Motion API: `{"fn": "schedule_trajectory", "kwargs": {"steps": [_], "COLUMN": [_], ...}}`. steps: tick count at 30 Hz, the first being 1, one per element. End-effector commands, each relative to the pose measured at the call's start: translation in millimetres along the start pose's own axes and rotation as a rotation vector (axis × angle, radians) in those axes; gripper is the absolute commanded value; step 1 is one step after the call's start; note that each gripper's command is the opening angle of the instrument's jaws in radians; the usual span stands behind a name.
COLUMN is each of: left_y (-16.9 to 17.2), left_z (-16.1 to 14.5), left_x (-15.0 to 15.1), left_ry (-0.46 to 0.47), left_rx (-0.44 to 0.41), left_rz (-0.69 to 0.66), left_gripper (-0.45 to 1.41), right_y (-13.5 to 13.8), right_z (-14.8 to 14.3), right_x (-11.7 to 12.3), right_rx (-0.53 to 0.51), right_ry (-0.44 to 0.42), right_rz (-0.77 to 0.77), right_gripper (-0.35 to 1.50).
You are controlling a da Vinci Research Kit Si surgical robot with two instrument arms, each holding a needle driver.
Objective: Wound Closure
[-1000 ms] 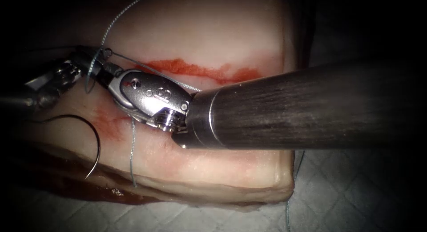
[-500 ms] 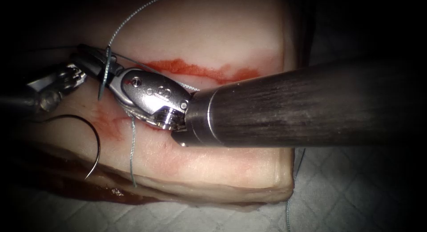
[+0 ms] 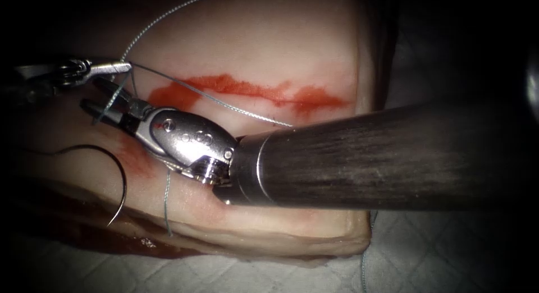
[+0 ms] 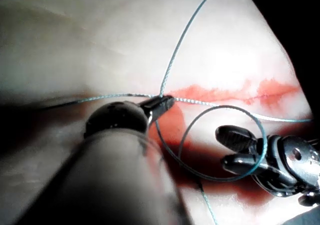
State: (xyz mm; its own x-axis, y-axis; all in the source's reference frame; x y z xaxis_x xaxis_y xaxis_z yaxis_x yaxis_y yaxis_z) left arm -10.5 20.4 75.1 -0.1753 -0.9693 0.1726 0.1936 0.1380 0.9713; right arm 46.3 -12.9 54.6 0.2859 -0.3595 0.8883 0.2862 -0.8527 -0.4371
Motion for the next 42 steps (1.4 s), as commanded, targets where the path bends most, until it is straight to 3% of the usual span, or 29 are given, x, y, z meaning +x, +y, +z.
{"fn": "schedule_trajectory", "kwargs": {"steps": [1, 2, 7, 11, 15, 20, 30, 35, 37, 42], "left_y": [0.3, 0.2, -0.3, -0.7, -1.0, -1.4, -2.3, -2.5, -2.5, -2.5], "left_z": [1.0, 1.3, 2.3, 2.6, 2.8, 3.3, 4.9, 5.6, 5.6, 5.6], "left_x": [0.0, 0.1, 2.7, 4.3, 4.1, 2.9, 2.2, 2.3, 2.4, 2.3], "left_ry": [0.002, 0.013, 0.078, 0.122, 0.145, 0.147, 0.124, 0.118, 0.121, 0.124], "left_rx": [0.003, 0.014, 0.029, 0.044, 0.059, 0.055, 0.054, 0.062, 0.068, 0.072], "left_rz": [0.000, 0.000, -0.006, -0.022, -0.028, -0.036, -0.039, -0.028, -0.027, -0.022], "left_gripper": [-0.45, -0.45, -0.45, -0.45, -0.45, -0.45, -0.45, -0.45, -0.45, -0.45], "right_y": [0.2, 0.3, -0.1, -0.2, -0.1, 0.2, 1.0, 0.6, 0.0, -0.3], "right_z": [0.8, 0.8, 1.0, 1.1, 0.8, 0.7, 1.7, 2.2, 2.2, 2.5], "right_x": [0.4, 0.4, -0.2, -0.4, -0.3, -0.5, -2.4, -4.3, -5.5, -5.6], "right_rx": [-0.012, -0.023, -0.038, -0.025, -0.123, -0.202, -0.441, -0.611, -0.707, -0.847], "right_ry": [-0.003, -0.003, -0.002, -0.004, -0.013, -0.018, 0.156, 0.259, 0.301, 0.419], "right_rz": [0.005, 0.003, -0.046, -0.091, -0.183, -0.226, -0.319, -0.388, -0.424, -0.493], "right_gripper": [0.31, 0.39, 0.42, 0.09, 0.07, -0.13, -0.25, -0.11, 0.14, 0.46]}}
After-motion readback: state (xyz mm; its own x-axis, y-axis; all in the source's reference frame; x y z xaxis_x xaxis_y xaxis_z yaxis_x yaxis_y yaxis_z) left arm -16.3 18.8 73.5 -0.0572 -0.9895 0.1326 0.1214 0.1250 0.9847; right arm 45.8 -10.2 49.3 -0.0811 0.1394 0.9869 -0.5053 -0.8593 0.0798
